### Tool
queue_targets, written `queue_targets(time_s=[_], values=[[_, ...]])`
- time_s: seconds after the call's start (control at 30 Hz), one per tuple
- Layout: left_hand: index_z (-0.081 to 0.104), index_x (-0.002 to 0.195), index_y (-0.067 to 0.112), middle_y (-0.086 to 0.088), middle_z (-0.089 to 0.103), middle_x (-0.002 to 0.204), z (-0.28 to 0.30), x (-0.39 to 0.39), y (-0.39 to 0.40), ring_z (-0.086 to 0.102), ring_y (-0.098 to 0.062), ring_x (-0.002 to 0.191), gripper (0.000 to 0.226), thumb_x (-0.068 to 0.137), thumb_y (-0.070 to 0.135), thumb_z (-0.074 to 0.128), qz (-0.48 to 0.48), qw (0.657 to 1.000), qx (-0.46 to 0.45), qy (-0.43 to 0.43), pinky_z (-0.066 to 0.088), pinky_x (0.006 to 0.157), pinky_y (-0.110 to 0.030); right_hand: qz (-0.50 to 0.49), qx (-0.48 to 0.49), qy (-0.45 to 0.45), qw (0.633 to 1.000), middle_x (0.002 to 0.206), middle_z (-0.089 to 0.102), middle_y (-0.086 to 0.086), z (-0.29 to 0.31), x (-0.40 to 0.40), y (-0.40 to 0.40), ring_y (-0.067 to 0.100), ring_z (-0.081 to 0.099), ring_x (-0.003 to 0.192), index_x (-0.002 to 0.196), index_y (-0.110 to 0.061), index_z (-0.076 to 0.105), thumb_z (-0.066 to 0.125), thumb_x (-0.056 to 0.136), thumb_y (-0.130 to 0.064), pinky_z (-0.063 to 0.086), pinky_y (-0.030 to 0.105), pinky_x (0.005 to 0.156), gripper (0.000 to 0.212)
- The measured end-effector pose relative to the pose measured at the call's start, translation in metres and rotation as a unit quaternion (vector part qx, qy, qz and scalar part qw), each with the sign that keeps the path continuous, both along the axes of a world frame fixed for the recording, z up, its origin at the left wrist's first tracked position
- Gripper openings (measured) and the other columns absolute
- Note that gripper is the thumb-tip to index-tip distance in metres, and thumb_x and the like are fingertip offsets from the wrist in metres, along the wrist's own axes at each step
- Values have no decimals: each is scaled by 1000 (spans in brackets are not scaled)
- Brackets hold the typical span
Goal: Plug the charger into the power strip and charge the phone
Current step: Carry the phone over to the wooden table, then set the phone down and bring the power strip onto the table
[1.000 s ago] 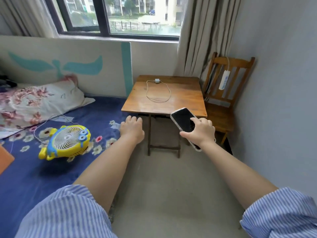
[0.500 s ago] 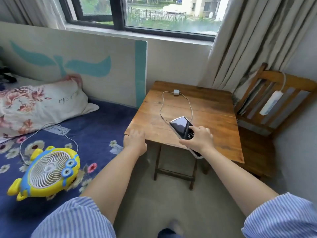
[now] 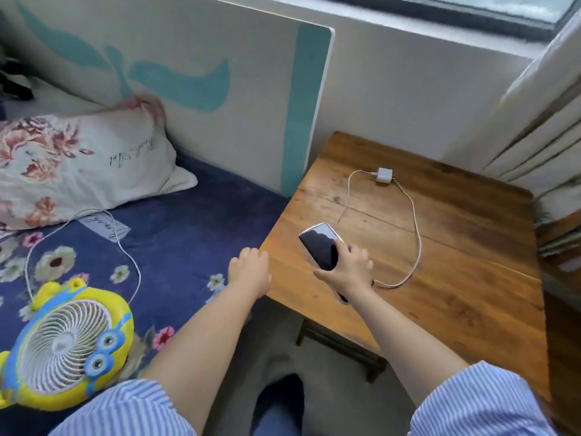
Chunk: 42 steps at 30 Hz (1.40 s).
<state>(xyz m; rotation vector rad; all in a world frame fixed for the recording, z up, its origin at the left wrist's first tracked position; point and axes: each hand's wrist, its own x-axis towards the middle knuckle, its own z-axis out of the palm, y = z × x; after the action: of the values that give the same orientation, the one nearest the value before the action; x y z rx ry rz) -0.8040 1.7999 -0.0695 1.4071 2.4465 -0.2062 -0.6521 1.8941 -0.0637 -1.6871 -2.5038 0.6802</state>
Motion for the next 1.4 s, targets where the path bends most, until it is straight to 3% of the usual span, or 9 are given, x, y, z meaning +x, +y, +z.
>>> queue_targets(time_s=[0.23,0.3,0.4,0.57,0.73,0.9,1.03,1.3,1.4], values=[[51,102,6,-11,53,112,-67,-37,40,53,-25,98,18,85,7,43,54,992,-18,-110,46,77,-32,-14,-81,-31,996,128,45,13,-73,-56,44,33,35,120,132,-20,31,73,68,-38,29,45,103,79],[48,109,6,-11,51,122,-83,-36,39,48,-25,114,23,87,11,45,66,988,1,-140,46,86,-34,-19,-74,-31,997,130,44,14,-86,-61,45,33,35,120,132,-19,30,73,69,-37,29,45,104,79],[25,139,3,-12,23,153,-111,-38,40,13,-24,143,55,93,24,46,47,987,-7,-153,28,113,-35,-22,-69,-36,997,132,41,15,-108,-73,53,34,34,121,132,-18,30,74,69,-35,28,45,104,79],[3,146,5,-12,-4,158,-140,-34,34,-5,-23,145,70,95,36,41,20,987,-55,-149,8,119,-34,-32,-60,-12,998,141,33,16,-137,-79,50,34,27,129,132,-18,32,71,72,-33,24,45,108,74],[-1,145,3,-14,-7,157,-144,-32,32,-8,-26,145,71,96,37,37,6,988,-65,-140,3,119,-35,15,-29,-26,999,144,28,19,-144,-72,49,35,23,132,134,-16,29,63,78,-39,21,48,109,70],[-5,145,2,-15,-11,156,-132,-29,38,-10,-27,144,72,97,35,36,-3,985,-114,-131,3,119,-36,53,-41,-77,995,152,6,24,-150,-71,43,37,9,139,141,-14,11,46,87,-45,14,50,112,71],[0,145,1,-15,-6,157,-112,-30,49,-5,-26,145,70,96,31,40,-44,982,-158,-96,12,119,-37,68,-63,-83,992,153,0,20,-147,-64,47,35,3,141,141,-18,5,41,88,-48,11,49,114,71],[34,130,2,-12,29,147,-45,20,113,20,-25,139,45,90,19,47,-119,991,-57,-16,34,106,-37,44,-60,-27,997,154,7,15,-91,3,71,30,5,141,140,-18,16,43,91,-35,13,50,113,58],[34,132,2,-13,28,148,-24,68,139,18,-24,140,46,90,17,47,-165,986,-30,-1,31,109,-36,5,-33,-10,999,154,10,15,-59,57,84,29,7,141,139,-17,19,44,91,-30,14,50,113,57]])
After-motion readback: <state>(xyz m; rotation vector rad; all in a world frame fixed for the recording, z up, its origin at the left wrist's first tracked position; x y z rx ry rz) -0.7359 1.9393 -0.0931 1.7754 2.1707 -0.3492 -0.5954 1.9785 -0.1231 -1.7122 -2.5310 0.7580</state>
